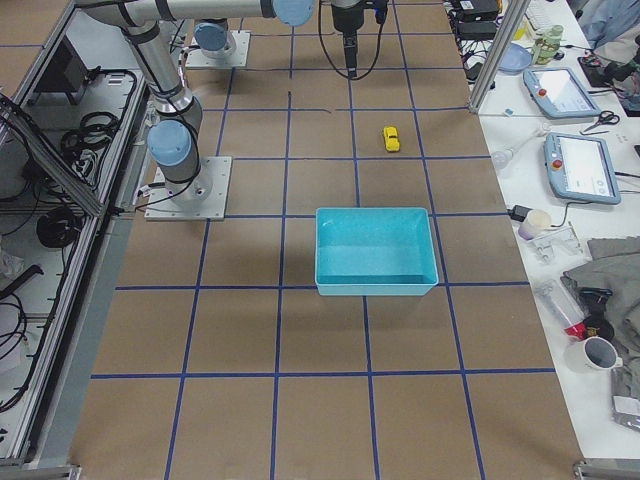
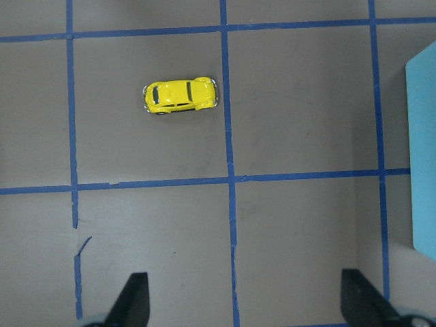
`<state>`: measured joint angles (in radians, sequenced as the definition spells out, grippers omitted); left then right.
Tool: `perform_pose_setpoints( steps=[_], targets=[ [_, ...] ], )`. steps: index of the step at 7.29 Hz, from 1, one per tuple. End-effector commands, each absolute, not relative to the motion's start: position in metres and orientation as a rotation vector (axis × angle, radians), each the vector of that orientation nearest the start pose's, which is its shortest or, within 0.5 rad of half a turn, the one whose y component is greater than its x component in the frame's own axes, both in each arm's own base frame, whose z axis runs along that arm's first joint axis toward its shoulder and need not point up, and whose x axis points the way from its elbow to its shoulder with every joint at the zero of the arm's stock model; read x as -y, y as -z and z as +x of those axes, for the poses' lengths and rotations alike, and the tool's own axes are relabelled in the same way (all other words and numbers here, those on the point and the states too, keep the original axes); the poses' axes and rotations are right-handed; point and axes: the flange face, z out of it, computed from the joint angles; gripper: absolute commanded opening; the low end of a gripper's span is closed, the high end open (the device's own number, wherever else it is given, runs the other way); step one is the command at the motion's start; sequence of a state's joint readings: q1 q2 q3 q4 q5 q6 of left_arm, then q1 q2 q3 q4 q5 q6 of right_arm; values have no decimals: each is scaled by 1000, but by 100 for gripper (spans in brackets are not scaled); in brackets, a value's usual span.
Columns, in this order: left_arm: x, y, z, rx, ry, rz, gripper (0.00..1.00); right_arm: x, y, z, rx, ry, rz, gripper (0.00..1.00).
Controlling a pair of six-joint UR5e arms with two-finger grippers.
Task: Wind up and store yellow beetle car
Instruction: 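Lower the right gripper onto the yellow car and grasp it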
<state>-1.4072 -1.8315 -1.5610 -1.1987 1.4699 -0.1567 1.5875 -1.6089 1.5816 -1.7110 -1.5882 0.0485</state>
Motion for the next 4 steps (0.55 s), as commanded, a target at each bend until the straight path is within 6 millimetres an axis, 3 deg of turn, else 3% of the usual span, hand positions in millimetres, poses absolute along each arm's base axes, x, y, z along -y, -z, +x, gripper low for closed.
perform_pose_setpoints(
  steps=[1,3,4],
  targets=[
    [596,-412,-37,-3202,133,-439,100,495,-513,138,-3153,257,-62,100],
    [565,-433,-32,-3049,16,-316,100,515,-485,140,-3145,169,-76,100],
    [560,-430,-39,-3059,-5,-269,100,529,-458,142,-3147,85,-103,100]
  ],
)
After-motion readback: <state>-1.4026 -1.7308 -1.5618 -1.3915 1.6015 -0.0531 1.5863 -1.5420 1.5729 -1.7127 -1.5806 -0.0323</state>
